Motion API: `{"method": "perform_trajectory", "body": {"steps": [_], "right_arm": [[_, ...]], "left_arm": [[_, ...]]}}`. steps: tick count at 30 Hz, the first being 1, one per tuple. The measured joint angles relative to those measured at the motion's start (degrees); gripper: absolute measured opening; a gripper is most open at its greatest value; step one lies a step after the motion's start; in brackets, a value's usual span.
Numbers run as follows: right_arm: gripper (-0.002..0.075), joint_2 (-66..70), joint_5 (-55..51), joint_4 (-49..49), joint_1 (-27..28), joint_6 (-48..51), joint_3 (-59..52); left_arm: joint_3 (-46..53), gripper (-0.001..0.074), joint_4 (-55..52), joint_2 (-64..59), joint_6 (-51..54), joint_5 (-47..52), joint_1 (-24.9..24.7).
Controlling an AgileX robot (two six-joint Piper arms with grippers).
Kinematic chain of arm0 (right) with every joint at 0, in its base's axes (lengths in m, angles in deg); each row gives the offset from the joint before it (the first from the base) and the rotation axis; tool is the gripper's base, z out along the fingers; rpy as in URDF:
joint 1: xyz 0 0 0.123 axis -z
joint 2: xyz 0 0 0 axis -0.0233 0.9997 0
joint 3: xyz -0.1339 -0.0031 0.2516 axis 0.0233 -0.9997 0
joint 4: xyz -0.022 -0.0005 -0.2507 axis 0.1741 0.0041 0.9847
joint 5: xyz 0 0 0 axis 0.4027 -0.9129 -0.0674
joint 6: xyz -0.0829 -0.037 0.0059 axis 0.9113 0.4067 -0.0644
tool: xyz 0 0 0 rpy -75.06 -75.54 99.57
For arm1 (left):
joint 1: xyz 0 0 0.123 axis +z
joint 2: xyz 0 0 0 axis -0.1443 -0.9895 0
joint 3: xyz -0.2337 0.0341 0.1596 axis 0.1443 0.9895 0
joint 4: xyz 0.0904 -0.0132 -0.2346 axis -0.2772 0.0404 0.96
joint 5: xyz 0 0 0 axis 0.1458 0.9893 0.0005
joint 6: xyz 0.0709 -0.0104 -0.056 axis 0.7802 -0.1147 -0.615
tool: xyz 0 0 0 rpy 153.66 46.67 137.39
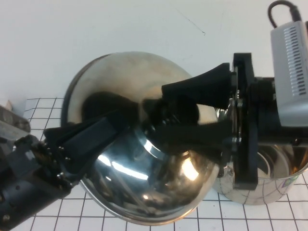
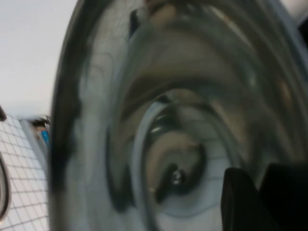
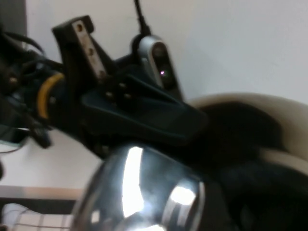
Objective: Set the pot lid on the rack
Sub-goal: Place the pot lid on the pot rack
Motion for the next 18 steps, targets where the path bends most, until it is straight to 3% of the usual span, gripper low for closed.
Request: {"method": "perform_trajectory", "body": {"steps": [3, 8, 14, 16, 18], "right_arm": [[0.0543, 0.11, -1.82, 0.25, -0.62, -1.15, 0.00], [0.0622, -0.13, -2.35, -0.64, -0.49, -1.78, 0.23], [0.0622, -3.24, -2.22, 0.37, 2.30, -3.39, 2.46], [0.0580, -5.61, -1.32, 0.46, 3.76, -3.98, 3.35], [0.0487, -9.04, -0.25, 0.46, 5.51, -5.10, 3.46]], "left_arm": [[-2.15, 0.0179, -2.51, 0.00, -0.34, 0.00, -0.09], [-8.57, 0.0182, -9.76, -0.46, -2.36, 2.08, -0.09], [-18.90, 0.0178, -26.16, -0.46, -7.93, 10.67, -0.09], [-21.90, 0.0173, -32.23, -0.55, -10.16, 15.29, -0.23], [-25.23, 0.0173, -37.21, -1.30, -12.09, 20.01, -0.37]]}}
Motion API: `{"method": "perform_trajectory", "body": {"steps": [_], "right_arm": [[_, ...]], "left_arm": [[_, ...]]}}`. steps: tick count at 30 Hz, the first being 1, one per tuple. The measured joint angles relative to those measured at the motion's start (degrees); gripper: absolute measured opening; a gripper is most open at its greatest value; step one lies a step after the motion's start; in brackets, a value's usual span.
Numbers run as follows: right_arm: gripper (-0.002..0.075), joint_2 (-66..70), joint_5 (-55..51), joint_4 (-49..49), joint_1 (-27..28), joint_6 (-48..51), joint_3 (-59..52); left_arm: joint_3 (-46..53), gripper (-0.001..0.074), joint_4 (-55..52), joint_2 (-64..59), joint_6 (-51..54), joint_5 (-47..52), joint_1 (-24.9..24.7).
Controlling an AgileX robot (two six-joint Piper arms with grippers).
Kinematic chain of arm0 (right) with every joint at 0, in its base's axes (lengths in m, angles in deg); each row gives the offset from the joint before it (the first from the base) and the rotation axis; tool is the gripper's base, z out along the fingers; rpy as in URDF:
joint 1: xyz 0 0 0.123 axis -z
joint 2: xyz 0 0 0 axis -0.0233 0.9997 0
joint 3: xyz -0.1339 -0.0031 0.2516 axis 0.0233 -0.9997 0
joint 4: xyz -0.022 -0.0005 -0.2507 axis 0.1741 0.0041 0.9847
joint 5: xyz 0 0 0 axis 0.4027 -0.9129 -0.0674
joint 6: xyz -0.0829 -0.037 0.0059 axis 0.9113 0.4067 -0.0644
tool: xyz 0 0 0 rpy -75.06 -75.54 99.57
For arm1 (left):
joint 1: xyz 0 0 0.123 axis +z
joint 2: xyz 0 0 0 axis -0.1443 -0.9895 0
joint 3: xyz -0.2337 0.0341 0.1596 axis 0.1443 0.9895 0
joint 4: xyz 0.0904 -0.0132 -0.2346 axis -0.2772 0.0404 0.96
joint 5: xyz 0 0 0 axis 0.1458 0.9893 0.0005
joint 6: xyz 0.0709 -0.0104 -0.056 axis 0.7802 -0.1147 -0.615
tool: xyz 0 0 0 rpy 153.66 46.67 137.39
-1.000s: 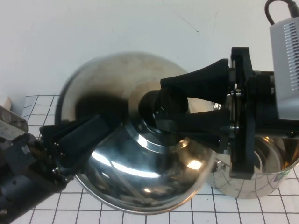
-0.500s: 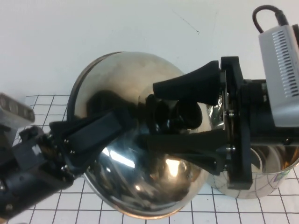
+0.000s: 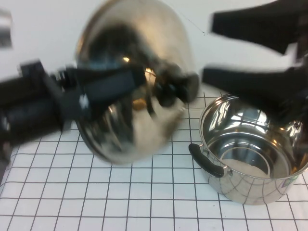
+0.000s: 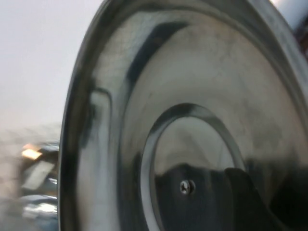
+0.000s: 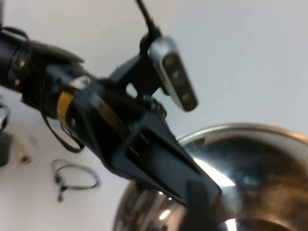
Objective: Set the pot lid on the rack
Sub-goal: Place the pot lid on the pot rack
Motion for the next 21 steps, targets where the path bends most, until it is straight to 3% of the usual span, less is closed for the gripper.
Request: {"method": "perform_trajectory", "body": {"steps": [5, 7, 13, 21], "right_arm": [[0.0132, -9.22, 0.26, 2.04, 2.18, -5.42, 0.05], [0.0058, -12.61, -0.10, 5.10, 2.41, -7.95, 0.05], [0.0009, -22.72, -0.77, 19.69, 2.41, -22.16, 0.05], [0.0006, -34.70, -0.43, 42.79, 2.41, -42.92, 0.30]], "left_arm": [[-7.88, 0.0173, -12.65, -6.49, -2.40, 7.81, 0.00], [-9.92, 0.0173, -14.27, -10.04, -1.56, 8.05, 0.00], [-15.11, 0.0173, -15.01, -21.17, 1.86, 9.69, 0.00], [-23.40, 0.0173, -15.01, -28.98, 2.48, 8.40, 4.84]]}}
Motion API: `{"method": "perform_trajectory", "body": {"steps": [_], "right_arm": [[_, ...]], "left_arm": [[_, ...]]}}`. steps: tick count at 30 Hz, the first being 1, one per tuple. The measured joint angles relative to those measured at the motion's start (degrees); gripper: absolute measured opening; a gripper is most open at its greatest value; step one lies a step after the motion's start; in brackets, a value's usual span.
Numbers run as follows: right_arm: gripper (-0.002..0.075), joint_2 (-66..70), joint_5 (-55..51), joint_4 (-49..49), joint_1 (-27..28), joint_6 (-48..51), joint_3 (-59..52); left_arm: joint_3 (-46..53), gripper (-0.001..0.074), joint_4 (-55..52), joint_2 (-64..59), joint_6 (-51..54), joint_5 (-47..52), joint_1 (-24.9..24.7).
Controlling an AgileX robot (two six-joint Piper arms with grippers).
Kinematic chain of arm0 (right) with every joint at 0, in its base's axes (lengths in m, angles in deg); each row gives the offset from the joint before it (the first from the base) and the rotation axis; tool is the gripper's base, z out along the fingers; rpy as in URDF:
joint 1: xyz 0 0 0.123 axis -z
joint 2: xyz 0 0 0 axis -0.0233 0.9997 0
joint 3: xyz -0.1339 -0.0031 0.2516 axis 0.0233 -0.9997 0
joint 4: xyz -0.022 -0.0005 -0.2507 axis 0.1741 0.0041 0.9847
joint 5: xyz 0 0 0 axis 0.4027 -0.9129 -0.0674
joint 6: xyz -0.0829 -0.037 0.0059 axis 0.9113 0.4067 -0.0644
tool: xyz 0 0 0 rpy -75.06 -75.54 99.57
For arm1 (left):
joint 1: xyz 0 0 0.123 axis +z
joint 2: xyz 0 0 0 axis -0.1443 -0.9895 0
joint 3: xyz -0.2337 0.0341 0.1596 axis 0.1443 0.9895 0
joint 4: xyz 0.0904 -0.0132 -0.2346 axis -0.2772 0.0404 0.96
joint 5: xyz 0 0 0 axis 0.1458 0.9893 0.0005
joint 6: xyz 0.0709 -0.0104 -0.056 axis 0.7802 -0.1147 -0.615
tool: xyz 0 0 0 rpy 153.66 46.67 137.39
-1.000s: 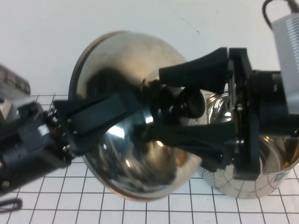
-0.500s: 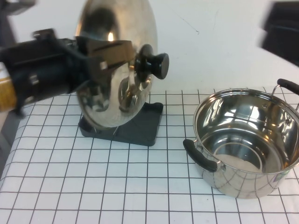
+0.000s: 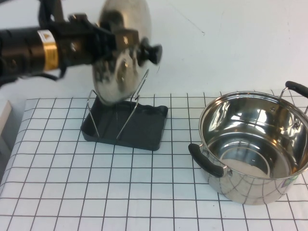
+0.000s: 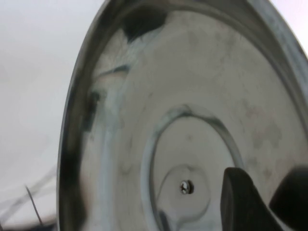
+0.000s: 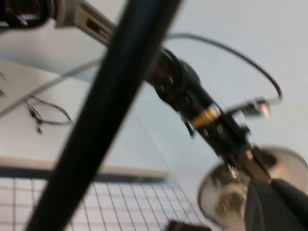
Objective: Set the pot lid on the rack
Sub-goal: Place the pot lid on the pot rack
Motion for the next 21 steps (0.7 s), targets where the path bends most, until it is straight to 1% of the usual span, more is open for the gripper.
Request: {"method": "perform_trajectory", "body": {"steps": [5, 8, 14, 21], "right_arm": [[0.0005, -4.01, 0.11, 10.66, 0.00, -10.69, 0.24], [0.0005, -4.36, -0.27, 14.45, 0.00, -14.29, 0.24], [0.0005, -4.46, 0.43, 15.77, 0.00, -15.89, -2.46], [0.0004, -4.46, 3.87, 14.99, 0.00, -16.02, -8.52]], "left_arm": [[-2.46, 0.0173, 0.00, -0.15, 0.00, -0.86, 2.60], [-2.67, 0.0173, 0.00, -1.76, 0.00, -0.86, 3.20], [-2.71, 0.0173, 0.00, -8.12, 0.02, -1.32, 3.09], [-2.71, 0.0172, 0.00, -13.08, 2.31, -0.18, 3.09]]}}
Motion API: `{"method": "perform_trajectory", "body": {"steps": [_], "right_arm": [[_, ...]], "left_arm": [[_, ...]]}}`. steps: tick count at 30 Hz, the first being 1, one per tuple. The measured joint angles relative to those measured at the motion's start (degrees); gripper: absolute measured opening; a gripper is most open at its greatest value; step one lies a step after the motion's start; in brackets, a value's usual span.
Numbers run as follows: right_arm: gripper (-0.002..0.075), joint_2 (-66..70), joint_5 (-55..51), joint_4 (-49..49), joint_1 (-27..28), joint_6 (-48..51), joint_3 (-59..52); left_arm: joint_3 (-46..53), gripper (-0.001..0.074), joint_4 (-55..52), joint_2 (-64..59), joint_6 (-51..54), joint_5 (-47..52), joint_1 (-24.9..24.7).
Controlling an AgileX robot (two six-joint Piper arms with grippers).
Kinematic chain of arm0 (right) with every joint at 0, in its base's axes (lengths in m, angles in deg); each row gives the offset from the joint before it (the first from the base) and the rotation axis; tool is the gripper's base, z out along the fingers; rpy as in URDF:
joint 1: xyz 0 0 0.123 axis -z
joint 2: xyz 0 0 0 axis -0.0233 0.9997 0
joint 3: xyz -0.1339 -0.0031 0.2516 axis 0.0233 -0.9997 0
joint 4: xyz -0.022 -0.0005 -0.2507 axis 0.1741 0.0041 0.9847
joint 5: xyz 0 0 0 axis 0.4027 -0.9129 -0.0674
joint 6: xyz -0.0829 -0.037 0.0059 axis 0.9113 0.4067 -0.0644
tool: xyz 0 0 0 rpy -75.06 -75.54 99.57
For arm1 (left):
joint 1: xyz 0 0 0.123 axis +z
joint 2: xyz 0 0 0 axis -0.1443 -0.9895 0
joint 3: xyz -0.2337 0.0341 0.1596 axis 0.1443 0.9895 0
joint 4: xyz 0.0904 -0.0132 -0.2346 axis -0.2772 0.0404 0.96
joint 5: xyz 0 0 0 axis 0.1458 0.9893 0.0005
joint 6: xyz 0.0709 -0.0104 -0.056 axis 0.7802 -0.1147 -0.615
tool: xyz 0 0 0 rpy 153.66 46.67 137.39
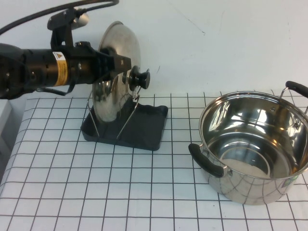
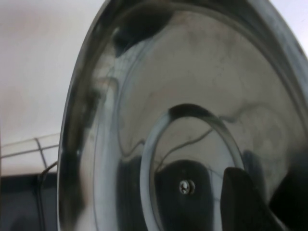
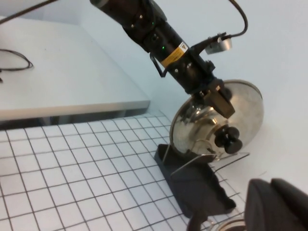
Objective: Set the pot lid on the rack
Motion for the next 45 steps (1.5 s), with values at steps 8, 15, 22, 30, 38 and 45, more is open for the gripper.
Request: {"method": "perform_trajectory", "body": {"steps": [8, 15, 22, 30, 38, 45], "right_arm": [[0.0004, 0.00, 2.90, -8.00, 0.00, 6.30, -2.41], [0.0004, 0.00, 4.38, -10.68, 0.00, 8.03, -2.41], [0.0004, 0.00, 4.38, -11.54, 0.00, 8.74, -2.41], [0.0004, 0.00, 6.60, -11.62, 0.00, 12.81, -2.41], [0.0004, 0.00, 17.94, -7.02, 0.00, 22.65, -2.41], [0.0004, 1.41, 26.16, 16.82, 0.00, 5.46, -2.41]], "left_arm": [[-0.09, 0.0172, 0.00, -3.94, 2.63, 0.35, 0.00], [-0.22, 0.0268, 0.00, -5.87, 3.99, 0.49, 0.00], [-0.51, 0.0654, 0.00, -4.74, 8.30, -0.96, 0.00], [-0.57, 0.0640, 0.00, 3.00, 12.20, 5.57, 0.00], [-0.57, 0.0232, 0.00, 14.29, 20.19, 10.34, 0.00], [-0.57, 0.0014, 0.80, 24.09, 36.92, 28.77, 0.00]]}}
